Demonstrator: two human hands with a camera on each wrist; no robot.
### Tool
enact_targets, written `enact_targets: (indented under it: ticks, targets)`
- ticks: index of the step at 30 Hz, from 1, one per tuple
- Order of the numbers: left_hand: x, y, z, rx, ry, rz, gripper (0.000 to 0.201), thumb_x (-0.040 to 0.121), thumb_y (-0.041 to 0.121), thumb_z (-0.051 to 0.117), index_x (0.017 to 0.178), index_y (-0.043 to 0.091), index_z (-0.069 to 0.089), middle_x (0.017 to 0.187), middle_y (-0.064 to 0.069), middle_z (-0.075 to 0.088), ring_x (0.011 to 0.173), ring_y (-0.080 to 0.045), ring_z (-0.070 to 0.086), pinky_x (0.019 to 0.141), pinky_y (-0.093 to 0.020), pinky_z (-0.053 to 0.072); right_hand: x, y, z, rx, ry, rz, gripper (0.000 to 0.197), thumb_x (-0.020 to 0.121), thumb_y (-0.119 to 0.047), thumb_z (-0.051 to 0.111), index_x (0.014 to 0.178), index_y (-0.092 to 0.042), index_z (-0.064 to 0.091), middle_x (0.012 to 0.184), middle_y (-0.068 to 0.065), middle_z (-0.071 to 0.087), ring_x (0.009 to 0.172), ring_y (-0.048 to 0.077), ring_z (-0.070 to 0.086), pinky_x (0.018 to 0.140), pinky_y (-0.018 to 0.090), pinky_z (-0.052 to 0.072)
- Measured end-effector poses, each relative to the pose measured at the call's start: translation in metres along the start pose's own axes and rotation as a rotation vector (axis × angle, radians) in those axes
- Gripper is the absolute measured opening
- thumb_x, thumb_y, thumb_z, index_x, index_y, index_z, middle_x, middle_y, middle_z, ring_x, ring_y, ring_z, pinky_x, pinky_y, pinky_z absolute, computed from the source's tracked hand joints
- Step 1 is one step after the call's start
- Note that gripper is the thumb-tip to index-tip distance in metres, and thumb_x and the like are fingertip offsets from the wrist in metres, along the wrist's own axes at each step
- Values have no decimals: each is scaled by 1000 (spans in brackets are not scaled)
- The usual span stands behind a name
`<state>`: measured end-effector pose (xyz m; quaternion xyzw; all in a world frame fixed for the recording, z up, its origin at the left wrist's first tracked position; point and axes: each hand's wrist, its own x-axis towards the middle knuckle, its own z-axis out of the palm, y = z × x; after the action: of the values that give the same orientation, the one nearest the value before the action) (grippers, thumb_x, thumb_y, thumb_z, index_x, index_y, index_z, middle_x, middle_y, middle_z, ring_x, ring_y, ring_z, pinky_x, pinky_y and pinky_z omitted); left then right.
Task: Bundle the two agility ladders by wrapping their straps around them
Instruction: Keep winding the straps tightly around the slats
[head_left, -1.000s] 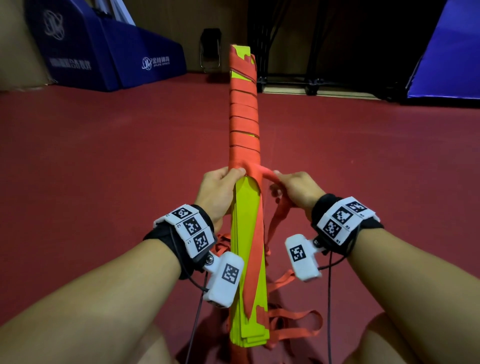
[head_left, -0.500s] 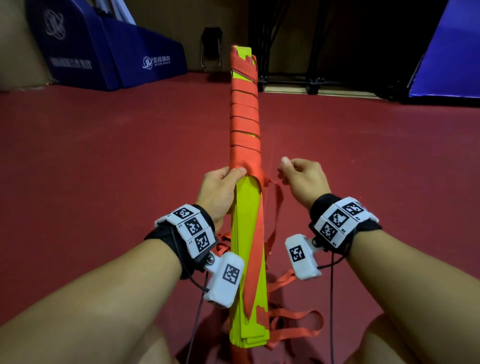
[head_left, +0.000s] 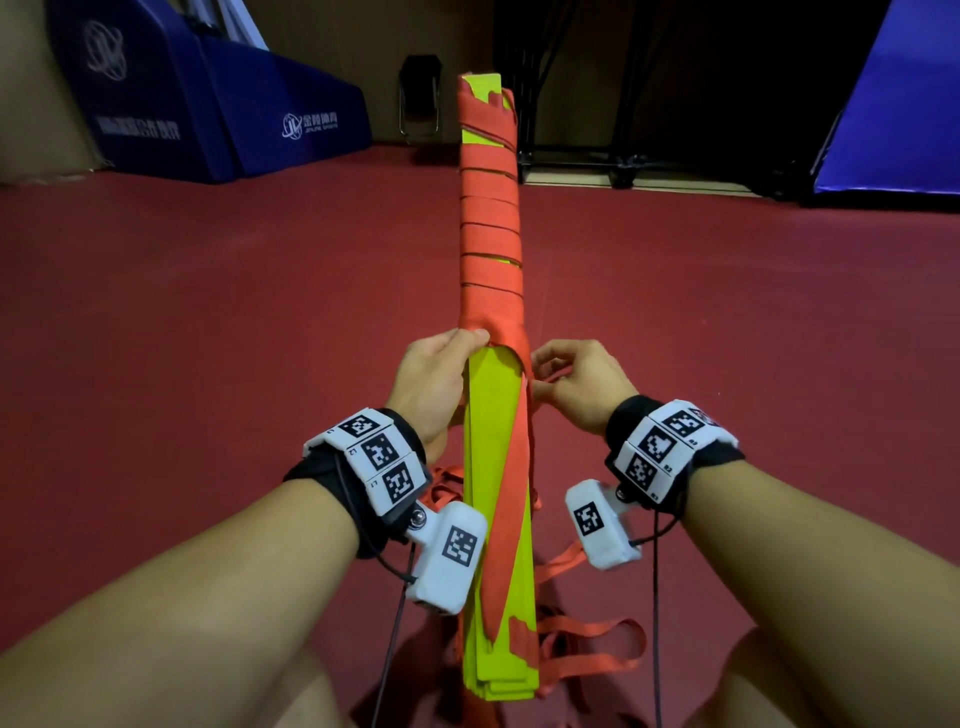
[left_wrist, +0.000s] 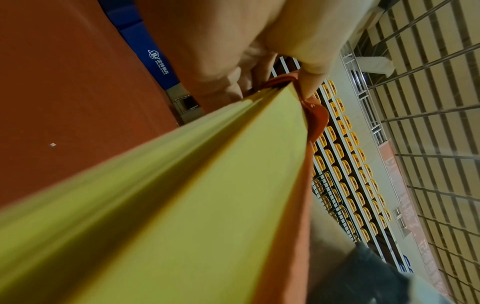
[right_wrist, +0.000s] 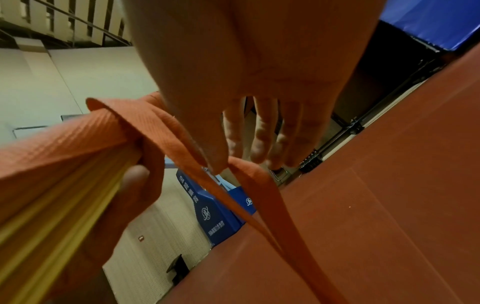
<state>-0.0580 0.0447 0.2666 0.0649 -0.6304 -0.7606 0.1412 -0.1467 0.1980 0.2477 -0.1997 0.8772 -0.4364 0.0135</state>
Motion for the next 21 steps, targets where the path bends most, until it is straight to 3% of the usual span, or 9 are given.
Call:
enact_targets:
  ticks: [4,7,9,13,16,18,19,21]
  targets:
    - [1,-2,-1,35,3,11,30,100,19,56,70,17,62,62,-4,57,55,-18,56,50,-25,44,1,3,-2,-27,-1,8,30,85,0,64,68,-25,67,68,-5,70,65,10,63,68,22,46]
    - [2,-3,-1,36,3,4,30,100,18,55,71,17,62,60,-2,56,52,-15,54,47,-22,42,3,3,-2,105,-1,98,39,77,11,44,59,-18,65,54,1,64,54,19,60,60,32,51]
    - [2,-3,-1,41,-7,2,28,100,18,56,74,16,63,65,-7,57,59,-20,56,48,-23,44,3,0,-5,225,34,138,39,76,11,36,56,-14,59,48,7,55,49,24,50,49,31,44]
    - [2,-3,0,39,-14,-2,26,100,19,56,76,15,65,70,-10,57,70,-27,56,52,-26,46,2,-6,-14,238,-9,170,30,88,0,38,73,-6,63,42,1,52,39,18,40,44,24,32]
    - [2,-3,0,33,-7,-3,28,100,19,56,74,17,65,71,-10,58,72,-28,56,54,-27,46,3,-2,-10,144,-70,97,31,90,-10,44,68,-18,65,51,-10,61,55,16,51,59,29,41]
    - [1,-3,0,31,-2,-2,32,100,19,57,69,18,67,71,-10,60,71,-27,57,55,-28,47,2,-3,-6,146,-33,-6,30,91,-20,49,71,-28,71,78,-14,72,83,15,64,82,31,47]
    - [1,-2,1,25,-4,-4,34,99,19,57,68,18,68,71,-10,61,71,-27,58,56,-30,48,1,-7,-6,209,-6,-47,30,94,-20,51,75,-30,72,89,-11,74,93,13,66,89,26,46]
    - [-1,-1,1,20,-12,-1,33,100,18,56,70,17,70,72,-10,63,71,-27,60,59,-31,50,-5,-19,-7,419,16,-102,31,102,-20,50,79,-20,71,84,-6,72,84,6,67,80,11,46]
